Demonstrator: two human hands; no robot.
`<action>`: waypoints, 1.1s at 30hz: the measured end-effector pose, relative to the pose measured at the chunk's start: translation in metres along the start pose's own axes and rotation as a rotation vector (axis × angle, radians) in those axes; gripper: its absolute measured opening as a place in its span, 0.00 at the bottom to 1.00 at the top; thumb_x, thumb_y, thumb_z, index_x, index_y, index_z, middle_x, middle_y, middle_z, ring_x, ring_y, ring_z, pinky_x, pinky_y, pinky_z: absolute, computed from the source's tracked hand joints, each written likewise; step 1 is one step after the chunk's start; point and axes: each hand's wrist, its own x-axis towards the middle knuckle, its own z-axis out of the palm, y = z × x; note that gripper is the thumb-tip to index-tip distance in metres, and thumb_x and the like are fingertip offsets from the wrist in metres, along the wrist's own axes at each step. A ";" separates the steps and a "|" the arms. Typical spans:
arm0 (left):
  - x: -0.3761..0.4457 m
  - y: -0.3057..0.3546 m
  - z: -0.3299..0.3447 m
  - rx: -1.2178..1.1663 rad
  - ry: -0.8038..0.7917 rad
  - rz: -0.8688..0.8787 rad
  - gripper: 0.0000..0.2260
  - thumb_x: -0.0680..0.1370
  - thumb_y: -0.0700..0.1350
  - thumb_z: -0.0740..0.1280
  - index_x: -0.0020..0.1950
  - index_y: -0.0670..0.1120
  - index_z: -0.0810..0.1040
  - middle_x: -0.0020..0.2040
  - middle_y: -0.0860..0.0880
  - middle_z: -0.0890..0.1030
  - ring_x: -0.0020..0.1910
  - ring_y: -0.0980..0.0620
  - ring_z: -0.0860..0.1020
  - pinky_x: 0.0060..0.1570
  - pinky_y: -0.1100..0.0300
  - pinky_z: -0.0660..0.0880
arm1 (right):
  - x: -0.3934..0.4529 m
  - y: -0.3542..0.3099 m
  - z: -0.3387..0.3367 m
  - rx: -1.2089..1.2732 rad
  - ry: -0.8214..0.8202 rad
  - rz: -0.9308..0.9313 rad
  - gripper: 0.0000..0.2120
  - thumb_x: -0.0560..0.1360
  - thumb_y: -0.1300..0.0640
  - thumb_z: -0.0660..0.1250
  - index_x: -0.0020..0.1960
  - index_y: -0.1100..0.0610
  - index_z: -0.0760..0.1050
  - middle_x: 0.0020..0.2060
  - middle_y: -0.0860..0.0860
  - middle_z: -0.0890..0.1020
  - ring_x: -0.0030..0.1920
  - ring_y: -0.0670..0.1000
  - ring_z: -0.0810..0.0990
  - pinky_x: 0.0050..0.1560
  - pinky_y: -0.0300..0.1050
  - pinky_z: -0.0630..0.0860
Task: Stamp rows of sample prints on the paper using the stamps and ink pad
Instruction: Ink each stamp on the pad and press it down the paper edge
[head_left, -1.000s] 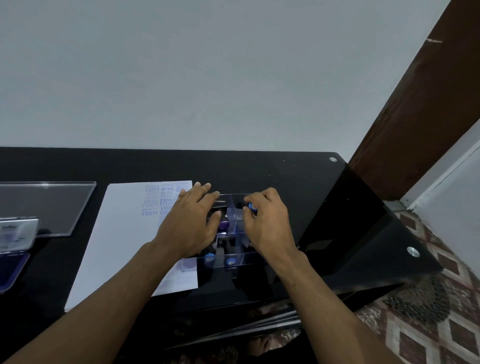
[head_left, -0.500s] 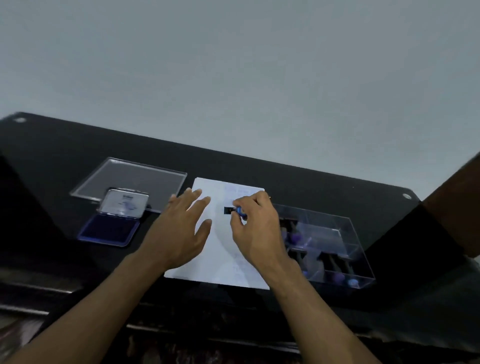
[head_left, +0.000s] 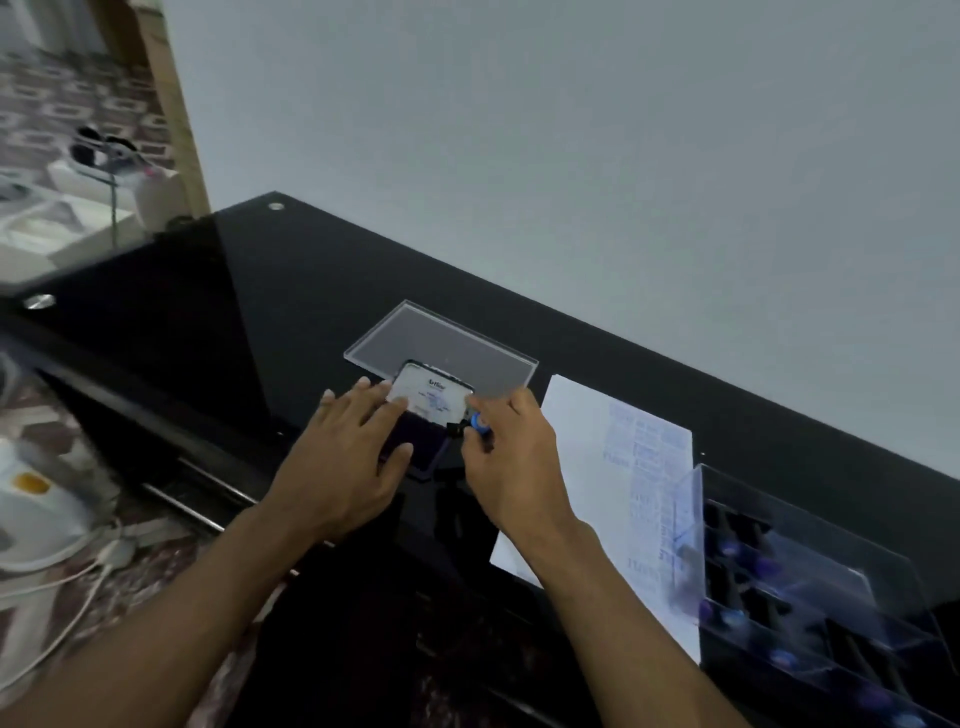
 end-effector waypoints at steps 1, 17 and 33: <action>-0.002 -0.007 0.000 0.007 0.001 -0.011 0.29 0.79 0.61 0.52 0.77 0.49 0.66 0.78 0.47 0.65 0.79 0.46 0.59 0.77 0.42 0.56 | 0.002 -0.005 0.004 0.000 -0.008 -0.007 0.14 0.77 0.61 0.66 0.62 0.55 0.78 0.52 0.46 0.73 0.48 0.44 0.76 0.51 0.36 0.78; -0.003 -0.060 0.021 0.034 -0.024 -0.055 0.30 0.80 0.64 0.48 0.78 0.51 0.65 0.79 0.48 0.63 0.80 0.48 0.55 0.79 0.43 0.51 | 0.039 -0.027 0.049 -0.094 -0.268 -0.096 0.12 0.78 0.62 0.64 0.60 0.60 0.78 0.55 0.57 0.77 0.54 0.55 0.75 0.52 0.38 0.64; -0.003 -0.060 0.025 0.104 -0.009 -0.055 0.30 0.80 0.63 0.47 0.77 0.50 0.66 0.79 0.47 0.63 0.80 0.48 0.55 0.79 0.43 0.52 | 0.042 -0.031 0.052 -0.191 -0.265 -0.181 0.09 0.75 0.64 0.68 0.54 0.62 0.82 0.50 0.60 0.80 0.51 0.58 0.76 0.50 0.51 0.73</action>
